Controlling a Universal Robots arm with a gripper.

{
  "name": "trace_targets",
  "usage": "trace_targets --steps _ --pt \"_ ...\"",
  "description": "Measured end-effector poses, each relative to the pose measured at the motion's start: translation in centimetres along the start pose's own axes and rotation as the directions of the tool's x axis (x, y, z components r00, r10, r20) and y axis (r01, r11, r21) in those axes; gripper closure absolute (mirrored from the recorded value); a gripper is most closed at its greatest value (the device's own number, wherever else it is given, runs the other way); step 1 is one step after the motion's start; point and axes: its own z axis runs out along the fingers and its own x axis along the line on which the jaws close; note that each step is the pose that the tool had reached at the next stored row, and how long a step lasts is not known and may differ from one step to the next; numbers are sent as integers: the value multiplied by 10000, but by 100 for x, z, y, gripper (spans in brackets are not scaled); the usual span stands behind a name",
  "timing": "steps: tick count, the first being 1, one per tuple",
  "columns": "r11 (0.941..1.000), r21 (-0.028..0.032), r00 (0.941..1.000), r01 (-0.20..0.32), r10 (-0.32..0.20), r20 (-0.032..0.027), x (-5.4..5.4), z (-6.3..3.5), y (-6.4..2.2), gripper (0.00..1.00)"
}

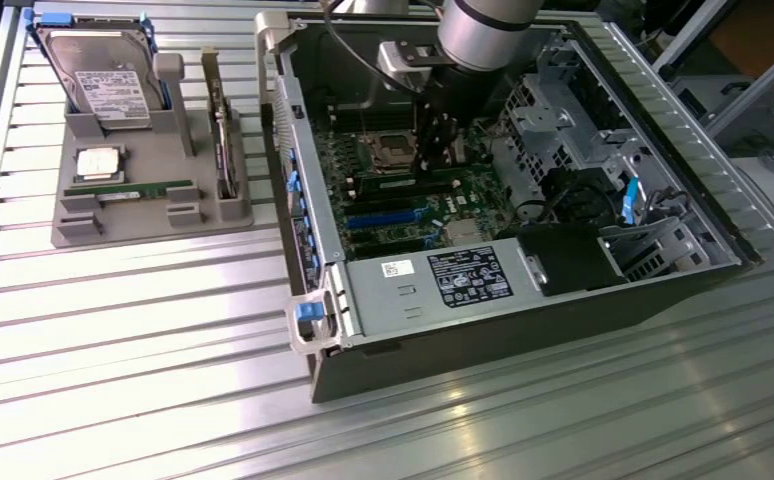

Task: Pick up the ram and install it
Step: 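Insert the ram into the slot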

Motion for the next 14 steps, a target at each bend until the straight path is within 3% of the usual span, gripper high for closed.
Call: trace_targets --steps 9,14 --pt "10000 -1 10000 0 0 -2 -12 14 25 88" --pt "10000 -1 10000 -3 3 -2 -12 15 -16 88"
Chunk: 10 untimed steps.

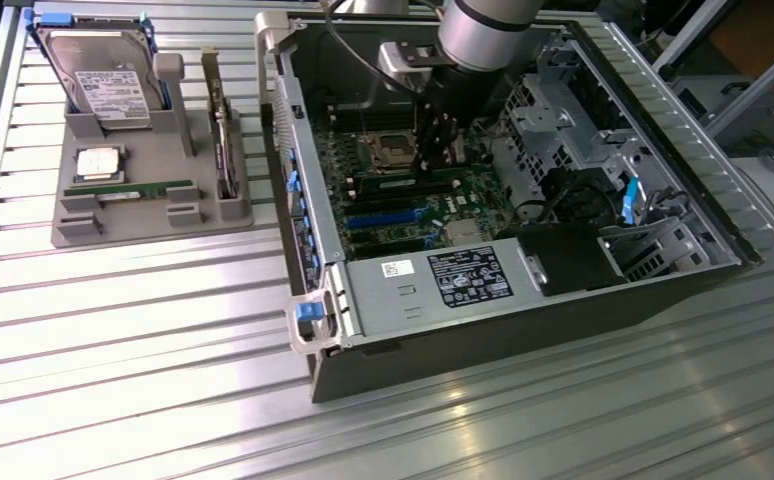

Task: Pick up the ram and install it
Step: 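Insert the ram into the slot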

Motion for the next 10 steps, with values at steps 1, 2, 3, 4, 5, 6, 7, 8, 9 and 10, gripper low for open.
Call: trace_targets --steps 1,2,3,4,5,6,7,8,9,10 --pt "10000 0 10000 1 -1 0 0 3 -1 88" --pt "10000 0 10000 3 -3 1 0 6 0 88" --pt "10000 -1 10000 3 -3 0 0 9 1 88" --pt "10000 0 10000 2 -2 0 0 13 2 88" --pt "10000 0 10000 1 -1 0 0 16 8 88" --pt "10000 0 10000 1 -1 2 -1 18 26 88" --pt "10000 0 10000 2 -2 1 -1 18 30 88" --pt "10000 0 10000 3 -3 0 -1 18 30 88" --pt "10000 0 10000 1 -1 1 0 19 30 88" --pt "10000 0 10000 -10 10 1 1 19 31 88"
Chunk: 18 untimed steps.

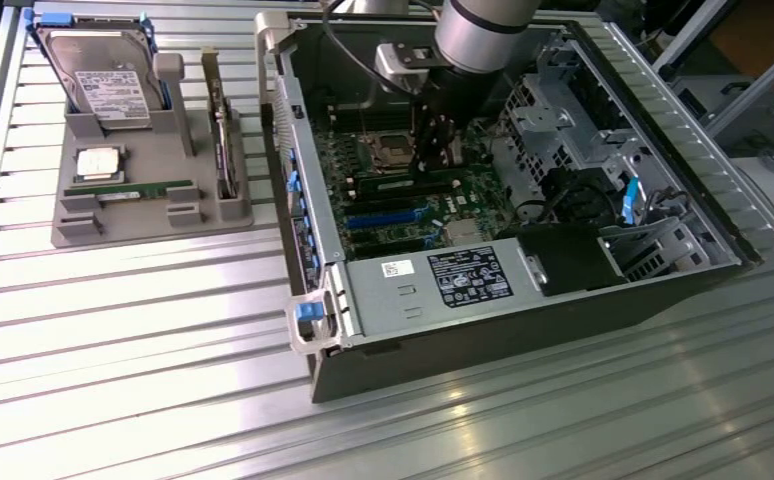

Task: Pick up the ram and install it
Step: 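Insert the ram into the slot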

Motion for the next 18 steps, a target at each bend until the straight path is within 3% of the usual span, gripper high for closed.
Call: trace_targets --steps 14,16,18 --pt "10000 -2 10000 -16 16 1 32 18 -1 88" --pt "10000 -2 10000 -16 16 1 32 18 -1 80" --pt "10000 -1 10000 -18 18 -44 29 -14 0 80"
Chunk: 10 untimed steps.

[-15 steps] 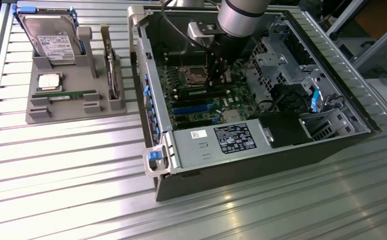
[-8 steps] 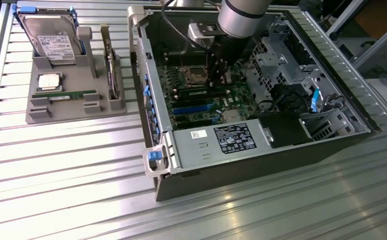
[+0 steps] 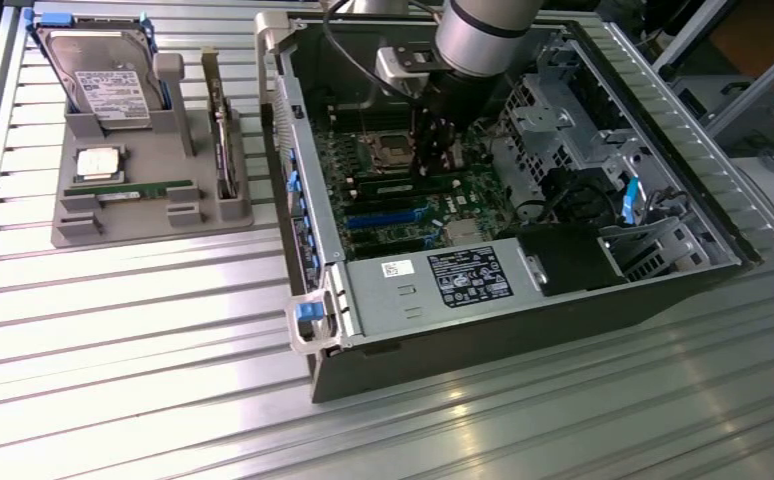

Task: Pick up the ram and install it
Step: 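Insert the ram into the slot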

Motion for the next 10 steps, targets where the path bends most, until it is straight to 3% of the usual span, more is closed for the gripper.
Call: trace_targets --steps 2,3,6,7,10 --pt "10000 0 9999 -6 6 -125 -45 -148 6 82" --pt "10000 -9 9999 -7 7 -126 -45 -156 -38 89" --pt "9999 -118 9999 -4 3 -126 -41 -160 -245 89" --pt "9998 -185 9999 -4 2 -127 -38 -166 -431 89" --pt "9998 -215 9999 -2 0 -125 -36 -170 -585 89"
